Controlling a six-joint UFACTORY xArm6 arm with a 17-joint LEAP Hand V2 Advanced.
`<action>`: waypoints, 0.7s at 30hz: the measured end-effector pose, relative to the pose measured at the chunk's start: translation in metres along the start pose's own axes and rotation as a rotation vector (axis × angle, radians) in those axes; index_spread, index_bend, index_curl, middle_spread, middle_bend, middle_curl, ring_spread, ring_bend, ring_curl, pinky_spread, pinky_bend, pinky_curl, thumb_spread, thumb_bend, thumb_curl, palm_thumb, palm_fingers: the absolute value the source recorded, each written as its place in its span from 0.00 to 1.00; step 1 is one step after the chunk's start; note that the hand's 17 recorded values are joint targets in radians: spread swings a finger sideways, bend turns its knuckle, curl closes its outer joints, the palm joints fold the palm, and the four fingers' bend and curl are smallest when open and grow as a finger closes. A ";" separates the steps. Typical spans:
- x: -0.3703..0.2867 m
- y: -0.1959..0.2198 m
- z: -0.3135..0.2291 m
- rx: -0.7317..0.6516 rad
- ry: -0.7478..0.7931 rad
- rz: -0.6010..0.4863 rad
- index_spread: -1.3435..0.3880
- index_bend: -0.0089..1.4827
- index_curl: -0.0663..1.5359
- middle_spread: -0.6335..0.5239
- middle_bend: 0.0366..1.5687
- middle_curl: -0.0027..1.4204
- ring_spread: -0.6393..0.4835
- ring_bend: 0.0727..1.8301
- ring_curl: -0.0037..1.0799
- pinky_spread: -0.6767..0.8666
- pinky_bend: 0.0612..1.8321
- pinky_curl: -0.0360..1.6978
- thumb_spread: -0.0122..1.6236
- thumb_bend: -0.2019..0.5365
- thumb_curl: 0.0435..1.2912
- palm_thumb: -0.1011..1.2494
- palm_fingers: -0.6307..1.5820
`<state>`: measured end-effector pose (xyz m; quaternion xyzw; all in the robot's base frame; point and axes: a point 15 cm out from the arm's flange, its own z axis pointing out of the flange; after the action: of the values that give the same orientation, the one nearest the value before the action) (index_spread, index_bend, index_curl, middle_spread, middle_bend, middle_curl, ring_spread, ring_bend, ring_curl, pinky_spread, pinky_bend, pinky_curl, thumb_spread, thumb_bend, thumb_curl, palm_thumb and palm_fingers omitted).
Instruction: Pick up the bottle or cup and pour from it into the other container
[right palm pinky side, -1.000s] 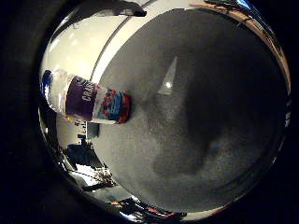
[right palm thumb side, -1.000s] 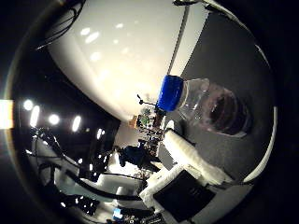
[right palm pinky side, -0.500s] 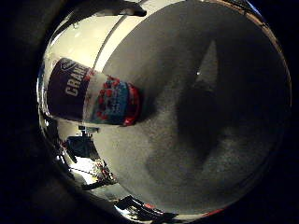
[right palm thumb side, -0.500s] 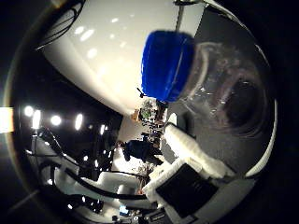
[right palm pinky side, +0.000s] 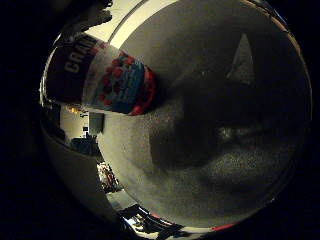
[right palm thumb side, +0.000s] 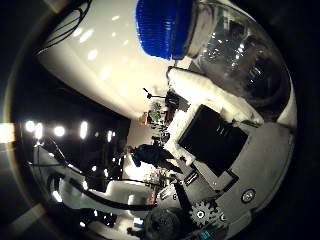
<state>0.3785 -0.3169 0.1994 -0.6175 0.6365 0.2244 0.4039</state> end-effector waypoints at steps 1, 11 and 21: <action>-0.002 0.002 0.003 -0.025 -0.001 0.004 0.62 0.32 0.35 0.44 0.56 0.42 0.43 0.58 0.41 0.20 0.67 0.08 0.57 0.24 0.33 0.68 0.86; -0.015 -0.003 0.007 -0.066 0.003 -0.019 0.65 0.62 0.51 0.45 0.76 0.49 0.41 0.70 0.52 0.29 0.81 0.22 0.49 0.25 0.44 0.78 0.83; -0.037 -0.011 -0.010 -0.044 0.043 -0.053 0.66 0.76 0.56 0.44 0.85 0.55 0.37 0.74 0.64 0.32 0.86 0.31 0.44 0.25 0.54 0.86 0.77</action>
<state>0.3838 -0.3037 0.2363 -0.6478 0.6232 0.2143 0.3822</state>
